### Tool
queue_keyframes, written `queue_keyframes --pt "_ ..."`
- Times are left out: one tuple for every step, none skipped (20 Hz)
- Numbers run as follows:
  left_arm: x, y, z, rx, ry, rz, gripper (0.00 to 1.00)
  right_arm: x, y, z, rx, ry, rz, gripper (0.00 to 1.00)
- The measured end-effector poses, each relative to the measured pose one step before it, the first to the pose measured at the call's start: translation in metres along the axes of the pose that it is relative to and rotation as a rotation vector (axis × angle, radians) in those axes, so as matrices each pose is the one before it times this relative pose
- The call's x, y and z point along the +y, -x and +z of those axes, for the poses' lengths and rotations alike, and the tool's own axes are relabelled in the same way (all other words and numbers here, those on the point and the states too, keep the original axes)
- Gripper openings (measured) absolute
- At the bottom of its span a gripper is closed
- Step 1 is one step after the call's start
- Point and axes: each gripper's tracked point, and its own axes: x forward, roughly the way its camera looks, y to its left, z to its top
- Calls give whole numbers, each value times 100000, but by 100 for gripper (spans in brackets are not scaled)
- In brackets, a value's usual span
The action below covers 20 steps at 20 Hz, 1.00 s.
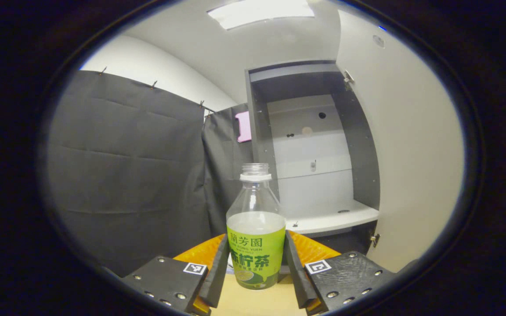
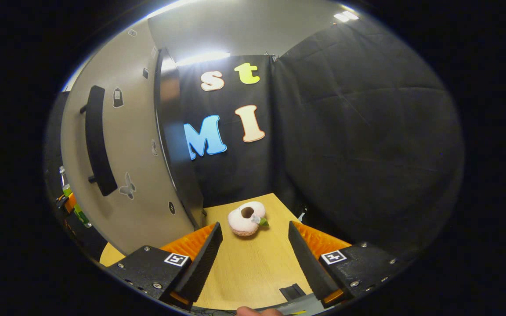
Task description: Open the cabinet door with the right hand, grasp the bottle in the cabinet with the left hand and place it on the coaster, then close the cabinet door with the right hand.
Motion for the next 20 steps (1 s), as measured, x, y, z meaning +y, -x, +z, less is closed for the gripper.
queue_keyframes --pt "-245 747 -944 -1291 350 -955 66 268 -857 -419 -1108 2147 -543 94" --pt "-8 458 -952 -1123 -57 -766 64 286 -911 -480 -735 3167 -943 93" --pt "-384 477 -1197 -86 -572 -1585 63 101 -655 -536 -120 3626 -729 93" --pt "-991 182 -1543 853 -950 -2884 62 367 -706 -875 82 2411 -627 93" --pt "-665 358 -1371 994 -260 -1432 66 65 -559 -1038 586 1561 -900 94" --pt "-499 574 -1297 -862 488 -787 62 -49 -814 -1447 1750 1830 -861 94" --pt "-276 383 -983 -803 244 -317 71 43 -581 -1449 2686 1819 -1062 93" --pt "-56 600 -1308 -788 -414 -109 67 342 -508 -1484 2312 1395 -61 94" --pt "87 580 -1683 -150 -363 288 71 465 -324 -1434 1806 1912 84 94" --pt "71 529 -1663 -94 110 386 71 280 -242 -1210 996 2883 51 94" --pt "498 800 -1617 -751 1062 2151 71 418 27 -996 338 3144 769 94" --pt "198 510 -1682 -379 1436 441 71 834 -101 -1075 824 2767 1937 94" --pt "0 284 -1734 1413 662 638 71 889 -110 -1350 1758 2758 2100 94" --pt "263 974 -1991 1199 623 -43 66 504 75 -1399 2216 2775 1164 94" --pt "90 726 -1743 851 142 -98 66 256 99 -1051 1573 1781 -473 94" --pt "-53 690 -1444 756 20 -225 67 11 342 -642 430 825 -1310 93" --pt "17 476 -1720 2050 -562 384 67 591 209 -448 266 376 -22 93" --pt "-177 129 -1375 2197 -863 45 66 756 -43 -445 279 1111 195 93" --pt "45 464 -637 -525 -250 -2 71 715 161 -149 40 1845 736 93" --pt "423 601 -244 -1512 232 1089 63 738 129 -135 -225 2026 1421 94"
